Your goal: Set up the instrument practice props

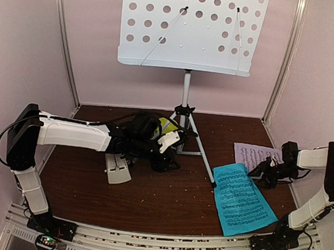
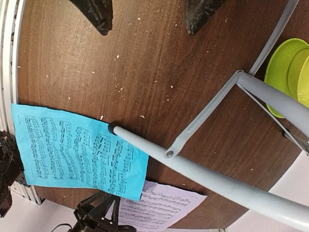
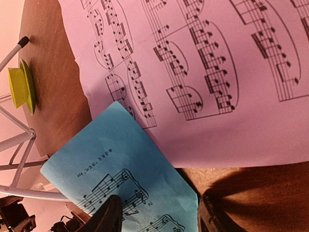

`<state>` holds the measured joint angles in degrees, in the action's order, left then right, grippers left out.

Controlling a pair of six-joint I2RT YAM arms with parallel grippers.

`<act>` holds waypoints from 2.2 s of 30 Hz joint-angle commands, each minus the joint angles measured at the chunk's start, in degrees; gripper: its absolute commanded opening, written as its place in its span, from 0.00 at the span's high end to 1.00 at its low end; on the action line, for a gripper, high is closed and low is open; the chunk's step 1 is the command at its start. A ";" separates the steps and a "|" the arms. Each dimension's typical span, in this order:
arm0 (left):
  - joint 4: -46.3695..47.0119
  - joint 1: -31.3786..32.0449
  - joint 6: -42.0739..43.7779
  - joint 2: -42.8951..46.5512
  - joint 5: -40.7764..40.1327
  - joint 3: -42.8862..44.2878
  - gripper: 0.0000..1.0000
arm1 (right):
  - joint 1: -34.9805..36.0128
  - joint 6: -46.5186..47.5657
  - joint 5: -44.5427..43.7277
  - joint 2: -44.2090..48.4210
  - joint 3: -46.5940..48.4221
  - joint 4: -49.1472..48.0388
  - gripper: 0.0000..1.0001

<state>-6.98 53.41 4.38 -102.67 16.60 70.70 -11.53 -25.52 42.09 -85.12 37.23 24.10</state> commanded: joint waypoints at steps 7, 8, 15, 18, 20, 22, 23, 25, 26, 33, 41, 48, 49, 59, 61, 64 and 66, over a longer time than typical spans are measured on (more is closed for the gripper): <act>7.73 3.90 -0.85 0.03 1.36 0.00 0.47 | 2.15 -2.41 2.20 0.72 -3.56 -0.81 0.50; 8.09 4.20 -1.51 -0.49 1.55 0.47 0.47 | 2.20 -2.70 2.75 1.05 -3.71 -1.22 0.50; 9.96 5.27 -3.91 -2.68 0.42 3.06 0.47 | 2.62 -6.09 8.34 3.61 -4.91 -5.99 0.39; 10.04 5.26 -3.82 -2.69 0.12 3.04 0.47 | 3.19 -6.66 9.60 5.14 -4.78 -6.71 0.34; 9.70 5.22 -3.58 -2.71 0.01 3.04 0.47 | 3.34 -7.02 10.35 6.07 -4.80 -7.18 0.32; 9.41 5.22 -3.43 -2.71 -0.03 2.88 0.47 | 3.43 -7.74 11.48 7.00 -5.20 -8.02 0.28; 9.36 5.25 -3.42 -2.71 -0.01 2.83 0.47 | 3.49 -8.42 12.05 7.43 -5.48 -8.70 0.28; 9.28 5.26 -3.41 -2.70 -0.02 2.70 0.47 | 3.72 -10.03 13.13 8.50 -6.29 -10.47 0.27; 9.25 5.30 -3.41 -2.71 -0.07 2.65 0.47 | 3.98 -10.68 13.45 9.09 -6.70 -11.15 0.25; 9.24 5.22 -3.34 -2.71 -0.42 2.69 0.47 | 8.40 -9.91 13.45 10.80 -5.93 -10.70 0.09; 8.43 5.26 -2.80 -2.64 -0.64 2.52 0.47 | 10.80 -8.27 12.06 12.00 -2.89 -7.25 0.07; 8.47 5.22 -2.32 -2.24 -0.84 2.63 0.46 | 14.32 -10.60 13.92 14.46 -1.85 -7.23 0.00; 8.48 5.26 -2.10 -2.12 -0.99 2.68 0.46 | 14.65 -10.95 13.84 14.84 -1.72 -6.85 0.01; 7.51 5.39 -0.21 -2.58 -0.06 5.98 0.45 | 16.04 -15.45 13.90 21.06 -1.40 -3.84 0.10; 7.76 5.67 -0.45 -2.97 0.11 6.24 0.45 | 17.18 -17.46 13.62 22.08 -1.43 -4.68 0.11; 8.19 5.92 -0.82 -3.12 0.03 6.02 0.44 | 19.21 -23.28 13.09 24.58 -2.15 -9.70 0.11; 9.20 5.92 -2.00 -2.75 -0.27 5.12 0.44 | 20.73 -28.07 12.99 25.70 -2.46 -15.65 0.11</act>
<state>-1.15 58.89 3.33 -104.95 16.05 75.50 6.72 -44.34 55.37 -62.11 34.50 17.80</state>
